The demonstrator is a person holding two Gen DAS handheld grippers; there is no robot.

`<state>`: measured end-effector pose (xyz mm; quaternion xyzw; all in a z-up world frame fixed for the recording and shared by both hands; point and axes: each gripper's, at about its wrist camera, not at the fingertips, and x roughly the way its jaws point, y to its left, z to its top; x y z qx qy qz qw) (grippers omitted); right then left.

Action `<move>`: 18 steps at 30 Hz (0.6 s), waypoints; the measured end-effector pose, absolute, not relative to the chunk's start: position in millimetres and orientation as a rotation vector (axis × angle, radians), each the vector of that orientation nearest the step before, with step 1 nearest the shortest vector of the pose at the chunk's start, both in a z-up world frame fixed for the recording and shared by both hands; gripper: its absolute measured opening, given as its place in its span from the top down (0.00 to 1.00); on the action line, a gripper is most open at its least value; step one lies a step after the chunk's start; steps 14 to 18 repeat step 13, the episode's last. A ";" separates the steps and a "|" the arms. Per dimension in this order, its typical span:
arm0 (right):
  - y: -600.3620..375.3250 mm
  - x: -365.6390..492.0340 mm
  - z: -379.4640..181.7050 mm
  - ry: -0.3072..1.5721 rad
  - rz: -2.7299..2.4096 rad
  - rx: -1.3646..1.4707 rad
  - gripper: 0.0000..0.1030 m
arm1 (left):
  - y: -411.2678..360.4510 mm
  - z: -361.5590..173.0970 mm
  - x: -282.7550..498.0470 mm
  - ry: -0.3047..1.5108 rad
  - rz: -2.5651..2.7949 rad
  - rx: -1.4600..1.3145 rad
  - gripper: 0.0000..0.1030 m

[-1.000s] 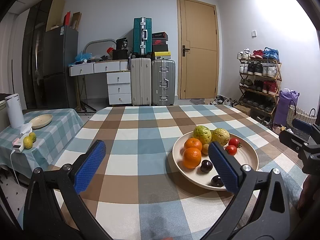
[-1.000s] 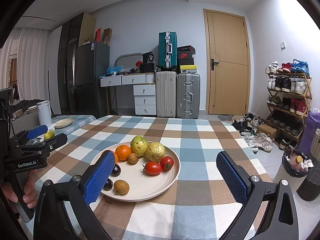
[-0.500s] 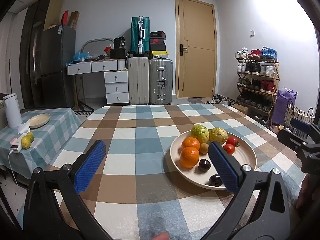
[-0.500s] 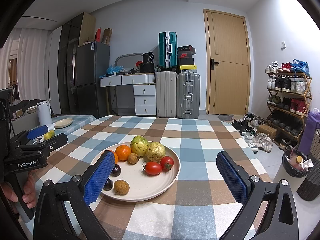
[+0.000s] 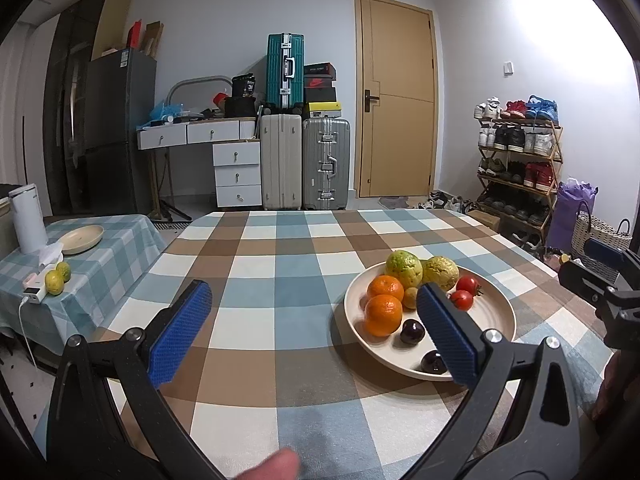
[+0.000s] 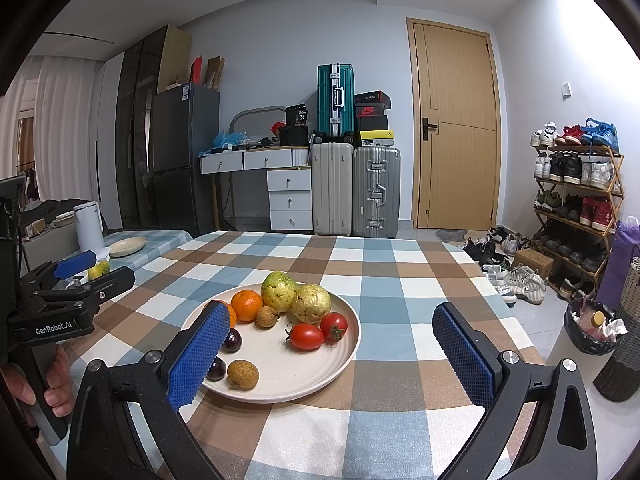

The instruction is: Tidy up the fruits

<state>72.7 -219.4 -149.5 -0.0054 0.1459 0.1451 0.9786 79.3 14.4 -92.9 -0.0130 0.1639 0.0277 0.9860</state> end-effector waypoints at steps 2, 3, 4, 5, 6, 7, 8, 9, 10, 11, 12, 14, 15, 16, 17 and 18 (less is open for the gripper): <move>-219.4 72.7 -149.5 0.294 0.292 -0.011 0.00 | 16.4 -91.7 79.6 0.329 0.057 -0.026 0.01; -219.1 72.8 -149.5 0.294 0.292 -0.011 0.00 | 16.6 -91.6 79.7 0.328 0.056 -0.026 0.01; -219.4 72.7 -149.5 0.294 0.292 -0.011 0.00 | 16.5 -91.7 79.8 0.328 0.053 -0.026 0.01; -219.4 72.7 -149.4 0.294 0.292 -0.011 0.00 | 16.5 -91.7 79.9 0.329 0.052 -0.025 0.01; -219.2 72.8 -149.5 0.294 0.292 -0.011 0.00 | 16.7 -91.5 80.4 0.329 0.050 -0.024 0.01; -219.0 72.8 -149.5 0.294 0.292 -0.011 0.00 | 16.4 -91.9 80.9 0.327 0.049 -0.023 0.01; -219.5 72.7 -149.4 0.294 0.292 -0.011 0.00 | 16.7 -91.2 80.5 0.327 0.050 -0.024 0.01; -219.5 72.7 -149.4 0.294 0.292 -0.010 0.00 | 16.8 -91.2 80.4 0.328 0.050 -0.024 0.01; -219.5 72.7 -149.4 0.294 0.292 -0.010 0.00 | 16.7 -91.3 80.4 0.327 0.050 -0.024 0.01; -219.3 72.8 -149.5 0.294 0.292 -0.010 0.00 | 16.6 -91.2 80.3 0.326 0.050 -0.024 0.01; -219.6 72.7 -149.4 0.294 0.292 -0.011 0.00 | 16.7 -90.4 80.5 0.324 0.051 -0.023 0.01; -219.5 72.8 -149.4 0.294 0.292 -0.010 0.00 | 16.9 -90.5 80.6 0.326 0.050 -0.023 0.01; -219.5 72.8 -149.4 0.294 0.292 -0.010 0.00 | 16.9 -90.5 80.6 0.326 0.050 -0.023 0.01; -219.5 72.8 -149.4 0.294 0.292 -0.010 0.00 | 16.9 -90.5 80.6 0.326 0.050 -0.023 0.01; -219.5 72.8 -149.4 0.294 0.292 -0.010 0.00 | 16.9 -90.5 80.6 0.326 0.050 -0.023 0.01; -219.5 72.8 -149.4 0.294 0.292 -0.010 0.00 | 16.9 -90.5 80.6 0.326 0.050 -0.023 0.01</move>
